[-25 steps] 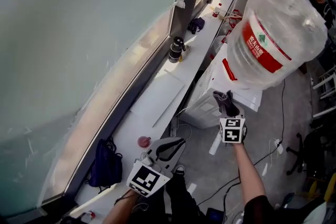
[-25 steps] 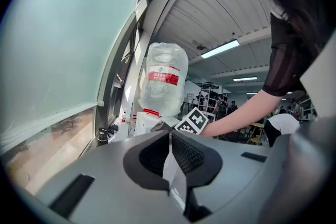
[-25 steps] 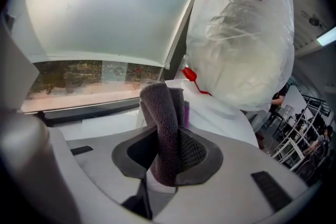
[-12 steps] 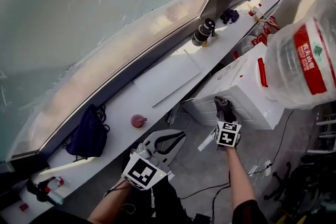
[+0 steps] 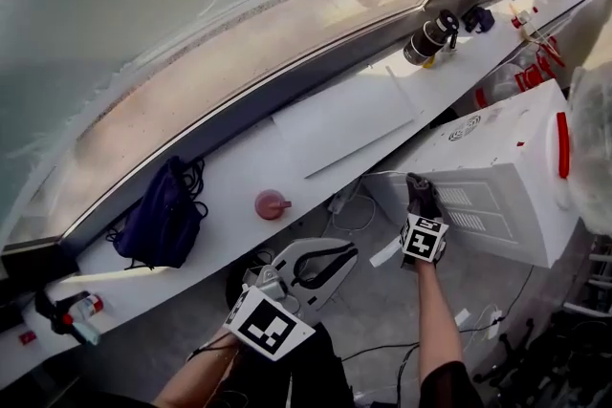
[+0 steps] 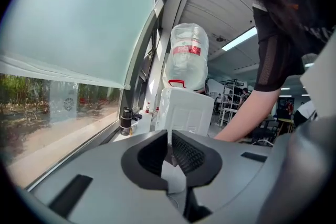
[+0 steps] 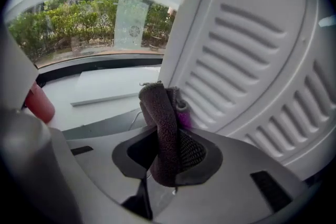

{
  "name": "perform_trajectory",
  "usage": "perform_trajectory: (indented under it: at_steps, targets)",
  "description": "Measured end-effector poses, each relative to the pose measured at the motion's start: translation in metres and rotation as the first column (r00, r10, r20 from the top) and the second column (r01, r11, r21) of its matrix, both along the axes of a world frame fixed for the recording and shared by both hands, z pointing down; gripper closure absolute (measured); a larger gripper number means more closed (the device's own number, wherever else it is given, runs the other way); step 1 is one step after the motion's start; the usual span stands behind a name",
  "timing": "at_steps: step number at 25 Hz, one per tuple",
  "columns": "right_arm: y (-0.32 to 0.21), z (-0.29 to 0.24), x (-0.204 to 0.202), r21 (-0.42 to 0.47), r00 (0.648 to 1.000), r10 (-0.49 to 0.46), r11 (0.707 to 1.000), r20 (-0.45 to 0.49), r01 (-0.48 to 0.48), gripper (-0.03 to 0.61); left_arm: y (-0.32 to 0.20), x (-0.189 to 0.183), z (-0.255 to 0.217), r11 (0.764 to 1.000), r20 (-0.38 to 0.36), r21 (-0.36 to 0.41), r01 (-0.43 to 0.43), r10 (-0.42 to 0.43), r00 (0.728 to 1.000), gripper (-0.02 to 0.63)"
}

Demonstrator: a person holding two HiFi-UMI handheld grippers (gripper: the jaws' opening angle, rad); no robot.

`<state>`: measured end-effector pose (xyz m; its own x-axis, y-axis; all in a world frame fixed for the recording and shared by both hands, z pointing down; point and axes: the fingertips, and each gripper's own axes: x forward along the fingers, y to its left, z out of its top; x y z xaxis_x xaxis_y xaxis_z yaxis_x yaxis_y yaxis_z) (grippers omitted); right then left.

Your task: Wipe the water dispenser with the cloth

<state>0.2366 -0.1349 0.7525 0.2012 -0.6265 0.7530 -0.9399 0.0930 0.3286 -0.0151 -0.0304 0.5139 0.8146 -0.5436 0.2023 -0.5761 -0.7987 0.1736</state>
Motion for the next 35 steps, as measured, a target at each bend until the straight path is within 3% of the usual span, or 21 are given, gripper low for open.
perform_trajectory:
  at_steps: [3, 13, 18, 23, 35]
  targets:
    - [-0.003, 0.038, -0.002, -0.024, 1.000, 0.013, 1.000, -0.002, -0.013, 0.479, -0.004, -0.004, 0.016, 1.000, 0.022, 0.023, 0.003, -0.003, 1.000, 0.586]
    - [0.003, 0.141, 0.008, -0.094, 0.999, 0.053, 0.994, 0.004, -0.052, 0.480, -0.007, 0.012, 0.060, 1.000, -0.007, 0.019, -0.020, 0.020, 1.000, 0.586]
    - [0.007, 0.154, 0.010, -0.132, 0.997, 0.077, 0.989, 0.028, -0.072, 0.480, -0.008, 0.017, 0.067, 0.999, -0.004, 0.005, -0.034, 0.034, 0.999, 0.586]
    - [0.015, 0.094, -0.011, -0.061, 0.985, 0.068, 0.996, 0.157, -0.059, 0.480, -0.011, 0.022, 0.040, 0.998, 0.013, 0.004, -0.057, 0.057, 0.998, 0.586]
    - [0.063, -0.141, -0.009, 0.099, 0.963, 0.039, 0.993, 0.268, -0.068, 0.479, -0.016, 0.047, -0.070, 0.988, -0.019, 0.048, -0.146, 0.147, 0.989, 0.586]
